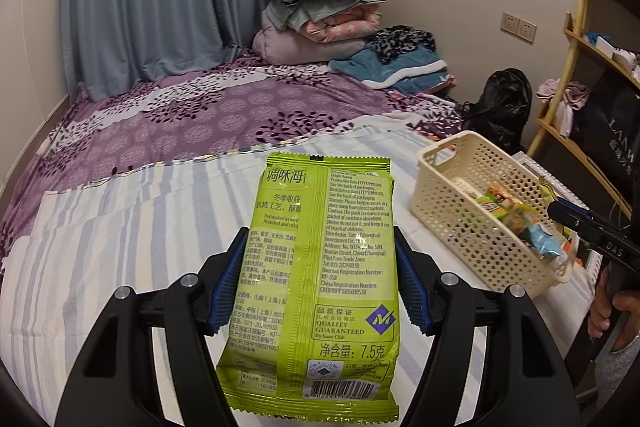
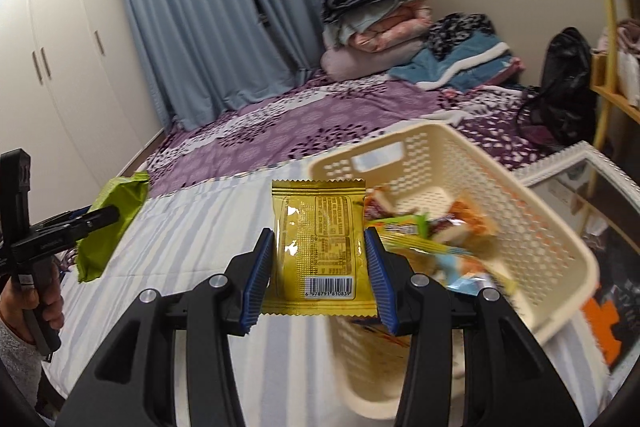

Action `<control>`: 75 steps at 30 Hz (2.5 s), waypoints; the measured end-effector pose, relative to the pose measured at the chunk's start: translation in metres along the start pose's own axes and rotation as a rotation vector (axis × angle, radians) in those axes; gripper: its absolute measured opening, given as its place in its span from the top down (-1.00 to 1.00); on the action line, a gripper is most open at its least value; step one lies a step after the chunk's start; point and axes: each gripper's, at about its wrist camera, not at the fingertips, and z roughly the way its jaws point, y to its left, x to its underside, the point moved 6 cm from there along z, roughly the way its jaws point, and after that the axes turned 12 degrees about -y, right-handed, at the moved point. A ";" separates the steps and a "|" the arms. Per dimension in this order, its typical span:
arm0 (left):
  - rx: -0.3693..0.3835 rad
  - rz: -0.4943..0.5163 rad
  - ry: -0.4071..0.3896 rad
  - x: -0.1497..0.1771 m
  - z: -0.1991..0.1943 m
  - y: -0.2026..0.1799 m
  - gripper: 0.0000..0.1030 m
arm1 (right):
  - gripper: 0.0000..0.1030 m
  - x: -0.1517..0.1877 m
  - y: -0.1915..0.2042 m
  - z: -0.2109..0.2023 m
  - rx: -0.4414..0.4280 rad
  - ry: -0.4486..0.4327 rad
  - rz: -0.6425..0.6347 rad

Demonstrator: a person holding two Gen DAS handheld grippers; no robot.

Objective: Organize snacks
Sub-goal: 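Carry the yellow packet into the basket and release it with the right gripper, then carry the green cracker pack into the basket and open the left gripper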

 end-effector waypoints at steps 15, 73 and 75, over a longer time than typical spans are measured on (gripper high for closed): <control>0.051 0.068 -0.017 -0.016 -0.002 -0.047 -0.34 | 0.11 0.024 -0.065 -0.010 0.150 0.036 0.035; 0.285 0.258 0.063 -0.039 0.145 -0.249 -0.34 | -0.91 0.031 -0.096 -0.050 0.257 -0.095 0.094; 0.289 0.268 0.067 -0.037 0.150 -0.255 -0.34 | -0.91 0.032 -0.094 -0.051 0.250 -0.094 0.095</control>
